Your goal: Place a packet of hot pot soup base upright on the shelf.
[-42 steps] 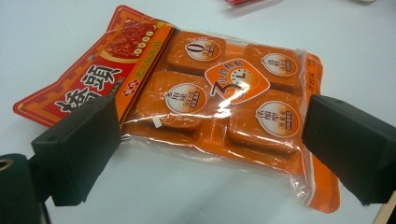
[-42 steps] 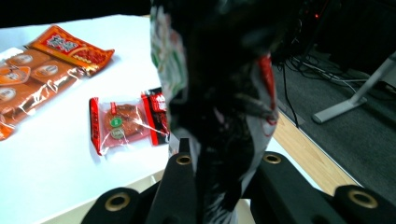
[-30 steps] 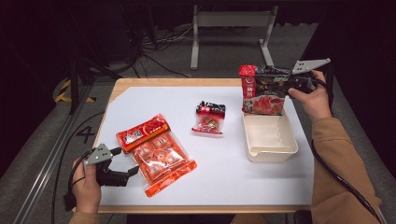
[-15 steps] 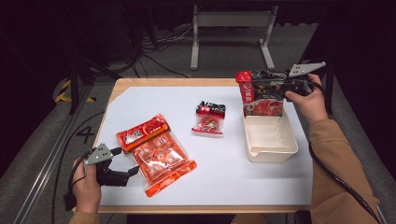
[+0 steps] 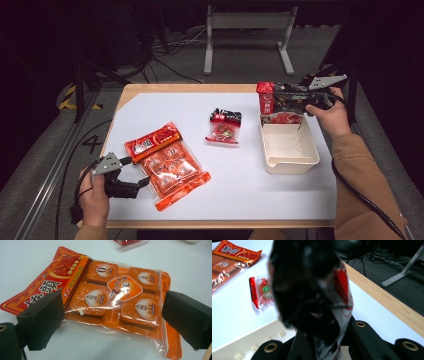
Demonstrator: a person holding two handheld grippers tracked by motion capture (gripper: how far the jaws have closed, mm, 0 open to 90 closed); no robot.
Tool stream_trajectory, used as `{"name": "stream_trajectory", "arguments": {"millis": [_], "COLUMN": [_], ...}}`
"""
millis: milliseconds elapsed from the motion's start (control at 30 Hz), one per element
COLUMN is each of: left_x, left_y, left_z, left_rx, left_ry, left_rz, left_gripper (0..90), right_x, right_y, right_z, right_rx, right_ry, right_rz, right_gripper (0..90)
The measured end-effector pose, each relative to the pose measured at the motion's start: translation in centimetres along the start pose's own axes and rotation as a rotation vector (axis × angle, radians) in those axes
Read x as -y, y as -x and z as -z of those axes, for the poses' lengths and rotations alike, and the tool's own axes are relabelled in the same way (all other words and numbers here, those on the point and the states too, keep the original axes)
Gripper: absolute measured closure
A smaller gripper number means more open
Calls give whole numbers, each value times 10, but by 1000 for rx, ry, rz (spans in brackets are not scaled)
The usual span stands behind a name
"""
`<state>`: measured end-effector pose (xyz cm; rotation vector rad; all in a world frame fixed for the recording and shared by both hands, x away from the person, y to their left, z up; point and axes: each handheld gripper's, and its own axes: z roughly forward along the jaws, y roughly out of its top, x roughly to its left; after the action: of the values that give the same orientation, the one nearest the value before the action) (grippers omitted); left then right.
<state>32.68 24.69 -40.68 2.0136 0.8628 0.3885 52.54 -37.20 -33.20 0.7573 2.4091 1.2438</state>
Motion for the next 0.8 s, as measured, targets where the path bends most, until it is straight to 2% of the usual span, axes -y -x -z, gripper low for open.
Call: {"name": "stream_trajectory", "arguments": {"millis": [200,233,433,467,533,633,733,767,800], "left_x": [-3,-4,-5,-6,-6,-8,-10,-11,-12], "left_y": [0,-1,-1,-2,-2,-3,-5,-6,-6], "left_z": [-3,-3,-6,-7,-9,-11,-13,-13,-14], "left_rx": [14,13,26,25,32,37,41,37,38], "left_ry": [-1,0,5,2,3,2,6,5,7], "left_rz": [0,-10,1,-13,-2,-10,-4,-15,-1], "left_gripper": [52,52,52,52,52,52,52,53,52], "right_x": [14,16,13,12,12,13,15,17,19], "right_y": [2,1,-1,-2,-3,-4,-5,-6,-7], "right_z": [3,3,4,5,6,12,19,22,26], "right_rx": [6,12,45,52,69,103,128,134,139], "right_ry": [20,21,-5,-9,1,45,68,73,80], "right_rz": [-27,-25,-18,-17,-26,-61,-111,-128,-138], "right_gripper": [813,811,753,736,677,492,368,351,345]}}
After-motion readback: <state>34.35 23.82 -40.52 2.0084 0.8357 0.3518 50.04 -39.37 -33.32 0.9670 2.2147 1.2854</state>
